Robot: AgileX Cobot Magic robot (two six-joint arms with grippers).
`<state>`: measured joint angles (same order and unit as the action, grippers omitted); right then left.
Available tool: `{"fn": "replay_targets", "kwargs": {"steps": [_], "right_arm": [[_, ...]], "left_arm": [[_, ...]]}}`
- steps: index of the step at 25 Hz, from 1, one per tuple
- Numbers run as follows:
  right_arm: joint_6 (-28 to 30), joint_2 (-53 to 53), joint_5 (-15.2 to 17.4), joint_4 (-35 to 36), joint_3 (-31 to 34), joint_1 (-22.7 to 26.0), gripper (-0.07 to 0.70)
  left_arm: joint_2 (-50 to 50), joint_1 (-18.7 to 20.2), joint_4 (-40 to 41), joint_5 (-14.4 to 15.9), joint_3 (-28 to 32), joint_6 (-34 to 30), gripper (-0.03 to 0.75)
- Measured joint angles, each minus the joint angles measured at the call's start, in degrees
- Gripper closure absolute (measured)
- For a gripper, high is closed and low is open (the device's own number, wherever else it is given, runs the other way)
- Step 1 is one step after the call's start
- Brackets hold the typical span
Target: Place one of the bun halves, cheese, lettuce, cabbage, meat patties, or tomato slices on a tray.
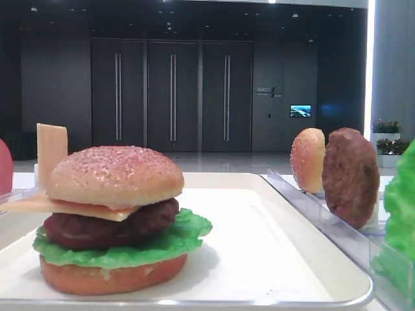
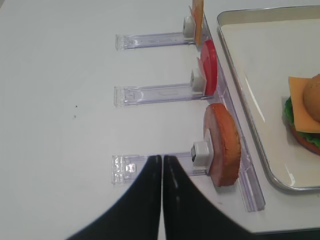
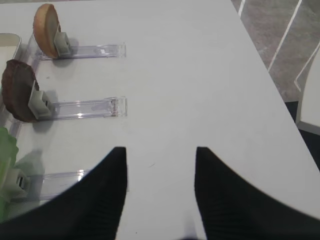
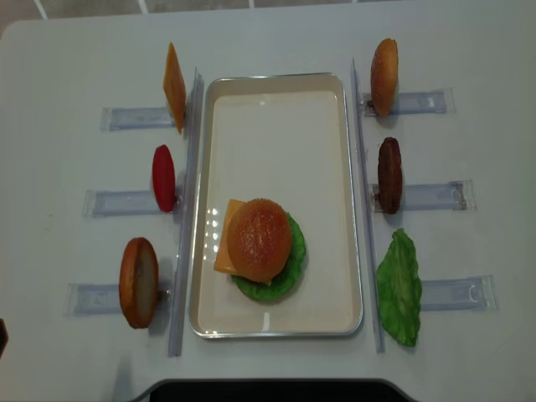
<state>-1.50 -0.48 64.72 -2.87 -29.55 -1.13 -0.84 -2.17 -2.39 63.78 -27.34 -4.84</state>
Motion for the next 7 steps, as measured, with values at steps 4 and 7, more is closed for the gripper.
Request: {"fn": "replay_targets", "kwargs": {"steps": [4,7], "right_arm": [[0.0,0.0,0.0,0.0,0.0,0.0,0.321],[0.0,0.0,0.0,0.0,0.0,0.0,0.314]], "left_arm": [[0.0,0.0,0.0,0.0,0.0,0.0,0.716],[0.0,0.0,0.0,0.0,0.0,0.0,0.716]]}}
